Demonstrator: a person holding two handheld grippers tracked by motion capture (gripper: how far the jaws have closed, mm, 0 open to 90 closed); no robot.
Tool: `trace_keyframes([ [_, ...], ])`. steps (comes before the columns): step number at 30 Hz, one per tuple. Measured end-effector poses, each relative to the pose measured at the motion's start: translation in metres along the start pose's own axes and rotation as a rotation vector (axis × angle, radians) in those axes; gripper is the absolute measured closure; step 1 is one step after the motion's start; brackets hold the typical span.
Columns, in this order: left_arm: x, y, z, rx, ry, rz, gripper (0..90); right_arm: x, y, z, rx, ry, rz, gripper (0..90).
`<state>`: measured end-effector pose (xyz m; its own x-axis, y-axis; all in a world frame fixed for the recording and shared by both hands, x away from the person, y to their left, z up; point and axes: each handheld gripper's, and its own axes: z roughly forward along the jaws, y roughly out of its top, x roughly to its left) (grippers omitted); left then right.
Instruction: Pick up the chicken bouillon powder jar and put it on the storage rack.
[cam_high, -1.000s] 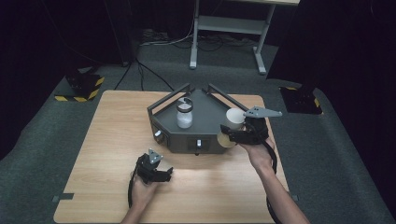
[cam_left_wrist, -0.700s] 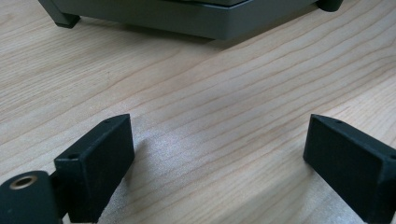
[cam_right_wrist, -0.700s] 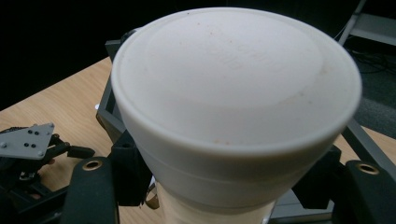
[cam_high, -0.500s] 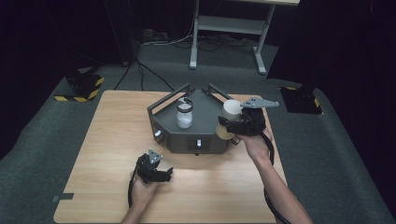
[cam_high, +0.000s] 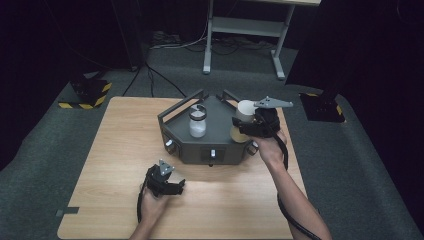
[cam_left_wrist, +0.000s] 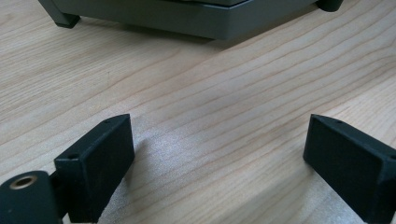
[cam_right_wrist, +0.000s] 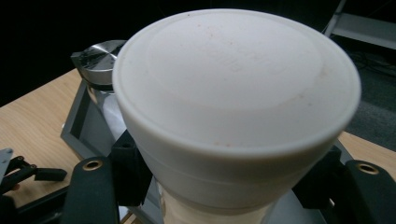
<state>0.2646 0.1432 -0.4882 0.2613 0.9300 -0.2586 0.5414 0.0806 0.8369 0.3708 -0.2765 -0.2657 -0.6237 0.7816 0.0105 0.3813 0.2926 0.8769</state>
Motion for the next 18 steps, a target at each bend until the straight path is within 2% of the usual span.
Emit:
trace_keyframes([
  [18,0.000,0.000,0.000,-0.001,0.001,-0.003,8.7,0.003,0.004,0.023,0.018,-0.030,0.008,34.5],
])
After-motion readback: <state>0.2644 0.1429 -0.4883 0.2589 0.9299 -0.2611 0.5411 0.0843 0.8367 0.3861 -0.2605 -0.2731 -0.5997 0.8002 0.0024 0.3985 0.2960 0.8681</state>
